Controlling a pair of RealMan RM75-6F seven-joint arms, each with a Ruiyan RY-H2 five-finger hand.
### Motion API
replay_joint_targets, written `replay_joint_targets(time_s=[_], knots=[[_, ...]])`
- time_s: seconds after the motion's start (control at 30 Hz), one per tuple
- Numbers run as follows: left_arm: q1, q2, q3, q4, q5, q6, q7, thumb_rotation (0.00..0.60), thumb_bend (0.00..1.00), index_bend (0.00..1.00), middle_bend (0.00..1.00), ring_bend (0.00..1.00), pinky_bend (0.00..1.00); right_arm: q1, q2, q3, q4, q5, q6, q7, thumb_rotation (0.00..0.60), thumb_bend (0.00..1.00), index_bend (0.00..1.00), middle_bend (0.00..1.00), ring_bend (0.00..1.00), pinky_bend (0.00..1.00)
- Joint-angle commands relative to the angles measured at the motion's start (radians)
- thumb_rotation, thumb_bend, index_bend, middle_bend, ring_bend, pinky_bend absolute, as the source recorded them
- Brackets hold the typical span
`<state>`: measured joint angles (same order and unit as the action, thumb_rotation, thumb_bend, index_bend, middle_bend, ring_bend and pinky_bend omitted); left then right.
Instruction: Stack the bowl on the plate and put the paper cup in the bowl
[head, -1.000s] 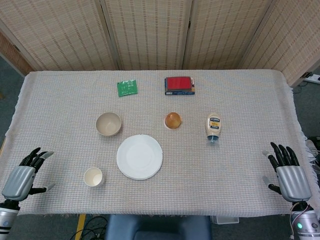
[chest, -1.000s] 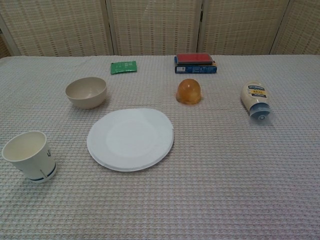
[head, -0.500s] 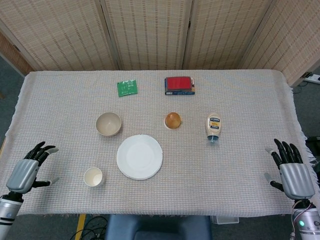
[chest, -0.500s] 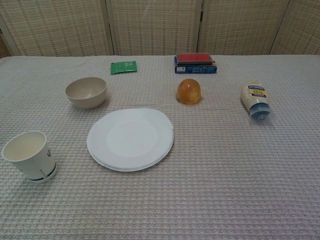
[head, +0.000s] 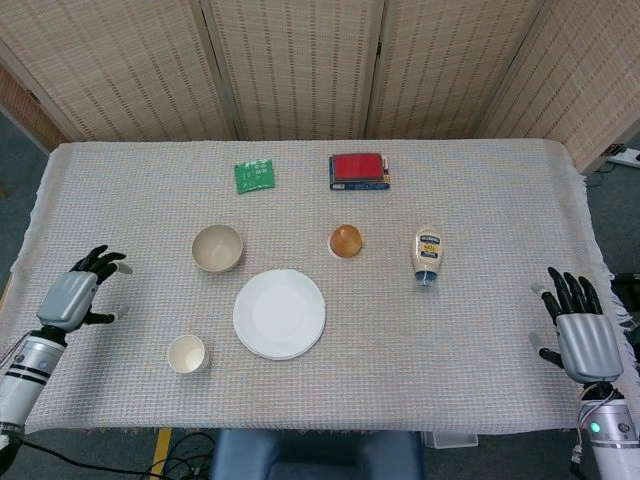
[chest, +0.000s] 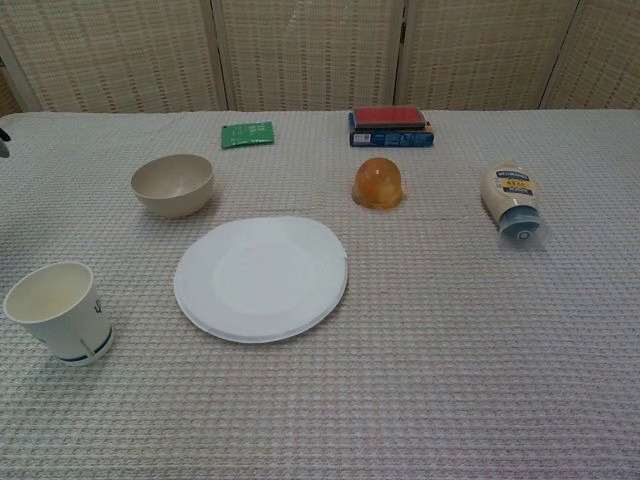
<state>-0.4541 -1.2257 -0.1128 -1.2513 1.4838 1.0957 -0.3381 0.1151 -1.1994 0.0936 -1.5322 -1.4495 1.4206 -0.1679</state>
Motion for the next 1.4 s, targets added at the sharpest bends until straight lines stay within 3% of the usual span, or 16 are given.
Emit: replay_joint_targets(time_s=[0.03,0.33,0.73,0.93,1.4], knots=[[-0.03,-0.014,-0.014,0.018,-0.001,-0.021,-0.015,0.6,0.27,0.34,0.2,0.05,0.2,0.009,0.002,0.006,0.008,0.023,-0.024,0.009,0.6,0.26,0.17,0.0,0.0,0.0],[-0.111,-0.048,-0.025,0.015,-0.012,-0.097,-0.002,0.6,0.35,0.38,0.2,0.04,0.2,0.034,0.009,0.003,0.019,0.052,-0.089,0.039,0.6,0.26,0.17,0.0,0.0,0.0],[-0.165,-0.128,-0.022,0.031,-0.029,-0.133,0.037,0.6,0.35,0.38,0.2,0.04,0.2,0.046,0.022,-0.004,0.019,0.053,-0.112,0.073,0.6,0.26,0.17,0.0,0.0,0.0],[-0.196,-0.176,-0.014,0.095,-0.015,-0.152,0.003,0.6,0.35,0.36,0.2,0.04,0.2,0.059,0.021,-0.005,0.028,0.073,-0.147,0.08,0.6,0.26,0.17,0.0,0.0,0.0],[-0.282,-0.349,0.034,0.416,0.065,-0.16,-0.209,0.6,0.35,0.39,0.2,0.03,0.2,0.066,0.025,0.003,0.033,0.109,-0.16,0.083,0.6,0.26,0.17,0.0,0.0,0.0]])
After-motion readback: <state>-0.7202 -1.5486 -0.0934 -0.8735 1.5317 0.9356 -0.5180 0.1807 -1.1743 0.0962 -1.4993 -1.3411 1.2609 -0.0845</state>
